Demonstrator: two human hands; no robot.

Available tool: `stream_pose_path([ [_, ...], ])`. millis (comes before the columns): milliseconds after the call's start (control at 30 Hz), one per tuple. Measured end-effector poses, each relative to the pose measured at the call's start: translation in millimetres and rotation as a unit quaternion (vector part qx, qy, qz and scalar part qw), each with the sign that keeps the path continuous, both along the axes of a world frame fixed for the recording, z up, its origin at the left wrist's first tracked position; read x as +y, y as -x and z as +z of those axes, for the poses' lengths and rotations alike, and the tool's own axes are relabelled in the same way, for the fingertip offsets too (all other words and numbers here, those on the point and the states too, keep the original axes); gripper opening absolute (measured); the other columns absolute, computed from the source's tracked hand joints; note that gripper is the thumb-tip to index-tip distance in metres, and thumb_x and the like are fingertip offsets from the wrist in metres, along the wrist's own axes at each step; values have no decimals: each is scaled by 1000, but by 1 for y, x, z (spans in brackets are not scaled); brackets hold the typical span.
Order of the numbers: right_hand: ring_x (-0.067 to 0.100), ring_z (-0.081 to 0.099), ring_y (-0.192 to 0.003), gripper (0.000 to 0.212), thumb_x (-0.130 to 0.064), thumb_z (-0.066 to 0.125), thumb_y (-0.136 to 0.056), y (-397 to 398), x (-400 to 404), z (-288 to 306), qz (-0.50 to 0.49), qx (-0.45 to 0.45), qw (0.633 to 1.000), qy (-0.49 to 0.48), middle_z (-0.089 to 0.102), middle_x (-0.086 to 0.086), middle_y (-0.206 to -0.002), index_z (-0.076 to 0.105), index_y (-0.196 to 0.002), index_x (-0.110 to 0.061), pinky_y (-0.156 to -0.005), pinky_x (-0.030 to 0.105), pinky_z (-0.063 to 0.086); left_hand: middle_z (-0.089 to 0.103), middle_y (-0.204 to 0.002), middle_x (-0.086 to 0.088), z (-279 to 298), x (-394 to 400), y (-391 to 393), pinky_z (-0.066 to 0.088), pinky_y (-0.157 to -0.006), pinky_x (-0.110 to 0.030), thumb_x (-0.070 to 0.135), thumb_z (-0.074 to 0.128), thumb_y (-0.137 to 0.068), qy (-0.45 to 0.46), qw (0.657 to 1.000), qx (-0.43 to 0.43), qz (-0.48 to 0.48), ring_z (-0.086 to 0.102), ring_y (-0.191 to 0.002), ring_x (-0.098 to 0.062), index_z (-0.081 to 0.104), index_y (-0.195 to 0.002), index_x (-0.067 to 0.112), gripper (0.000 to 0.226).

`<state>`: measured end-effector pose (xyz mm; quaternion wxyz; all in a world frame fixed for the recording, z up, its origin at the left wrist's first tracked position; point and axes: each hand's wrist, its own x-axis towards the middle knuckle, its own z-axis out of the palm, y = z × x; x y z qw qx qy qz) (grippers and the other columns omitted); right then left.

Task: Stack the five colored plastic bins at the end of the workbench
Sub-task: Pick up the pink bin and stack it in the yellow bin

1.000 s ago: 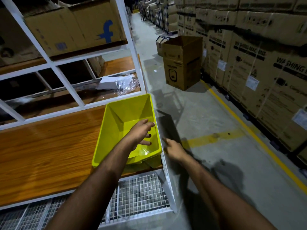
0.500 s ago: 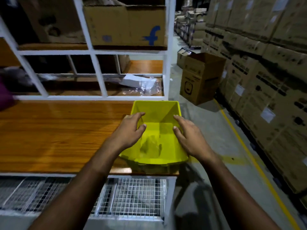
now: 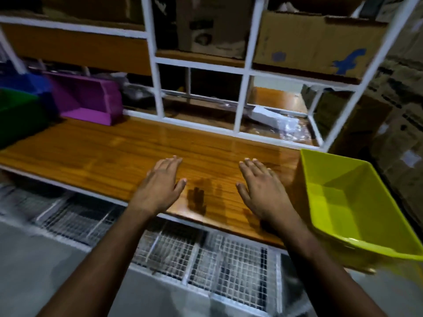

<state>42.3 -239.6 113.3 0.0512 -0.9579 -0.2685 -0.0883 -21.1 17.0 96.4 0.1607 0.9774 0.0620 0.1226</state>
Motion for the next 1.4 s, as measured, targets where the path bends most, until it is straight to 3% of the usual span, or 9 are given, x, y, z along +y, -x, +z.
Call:
stream_pose_path([
  [200, 19, 12, -151, 63, -50, 26, -101, 16, 153, -9, 63, 21, 998, 13, 18, 2, -164, 18, -155, -20, -120, 45, 19, 17, -162, 1, 2, 140, 38, 17, -117, -44, 46, 41, -97, -25, 997, 34, 70, 13, -149, -20, 17, -153, 24, 65],
  [400, 19, 10, -151, 64, -52, 25, -100, 6, 295, -22, 129, 26, 991, 24, 16, 2, -164, 13, -156, -23, -121, 47, 17, 16, -162, 0, -15, 262, 56, 20, -117, -43, 49, 41, -96, -41, 992, 35, 115, 13, -148, -19, 16, -153, 24, 67],
  [667, 19, 14, -150, 66, -53, 29, -99, -43, 481, -44, 189, 29, 982, 10, 19, 1, -163, 11, -156, -24, -121, 43, 12, 12, -163, 0, -35, 421, 35, 20, -119, -44, 51, 41, -96, -54, 982, 62, 167, 10, -149, -20, 13, -154, 24, 69],
  [867, 22, 20, -149, 65, -48, 35, -98, -85, 592, -31, 213, 13, 977, 2, 26, 2, -161, 18, -155, -22, -121, 46, 19, 12, -163, 0, -31, 524, -2, 20, -117, -42, 52, 40, -95, -65, 978, 73, 182, 11, -148, -21, 13, -154, 26, 69],
  [1067, 28, 37, -138, 62, -42, 47, -92, -137, 669, -4, 195, -33, 980, 24, 41, 6, -152, 31, -148, -22, -110, 47, 35, 20, -161, -1, -24, 596, -49, 20, -116, -38, 50, 42, -95, -60, 986, 69, 137, 15, -147, -19, 16, -153, 23, 69],
  [1267, 29, 57, -108, 43, -31, 48, -92, -168, 753, 16, 142, -69, 987, 15, 66, 7, -117, 49, -133, -20, -86, 41, 48, 45, -143, -1, -18, 677, -112, 34, -107, -37, 46, 50, -89, -119, 992, 24, 43, 35, -132, -22, 23, -149, 21, 70],
  [1400, 33, 55, -111, 42, -23, 50, -89, -199, 812, 19, 76, -60, 995, 11, 62, 10, -123, 53, -130, -17, -79, 41, 49, 51, -137, -3, -11, 724, -138, 41, -101, -39, 43, 53, -87, -85, 996, 7, -19, 42, -129, -24, 25, -148, 23, 70],
])
